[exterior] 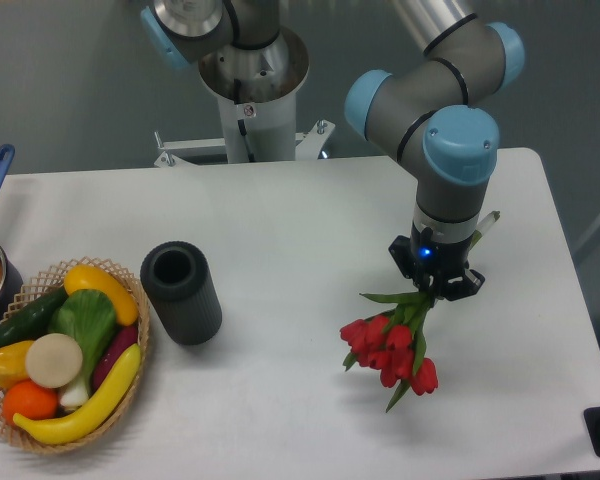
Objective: Insert the flowers into the vase
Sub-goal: 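Carry the red tulip bunch with the gripper toward the black vase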
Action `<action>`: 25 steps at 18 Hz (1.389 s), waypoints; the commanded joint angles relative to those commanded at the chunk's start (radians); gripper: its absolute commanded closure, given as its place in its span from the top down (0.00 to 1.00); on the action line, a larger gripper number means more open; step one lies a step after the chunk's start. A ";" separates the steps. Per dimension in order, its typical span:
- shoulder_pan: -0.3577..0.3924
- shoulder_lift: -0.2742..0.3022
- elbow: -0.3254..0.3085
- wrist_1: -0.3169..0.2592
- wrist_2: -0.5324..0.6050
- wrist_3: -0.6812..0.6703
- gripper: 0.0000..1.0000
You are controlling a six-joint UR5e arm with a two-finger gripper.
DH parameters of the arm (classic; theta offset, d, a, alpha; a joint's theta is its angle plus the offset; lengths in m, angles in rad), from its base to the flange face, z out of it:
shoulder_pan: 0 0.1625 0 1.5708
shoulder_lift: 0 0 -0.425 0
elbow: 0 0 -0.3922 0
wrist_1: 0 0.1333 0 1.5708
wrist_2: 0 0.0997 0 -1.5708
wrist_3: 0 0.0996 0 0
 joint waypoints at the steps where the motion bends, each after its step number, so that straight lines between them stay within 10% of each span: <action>1: 0.000 0.000 0.000 0.000 0.000 0.000 0.06; 25: -0.026 0.110 0.002 -0.020 -0.261 -0.020 0.02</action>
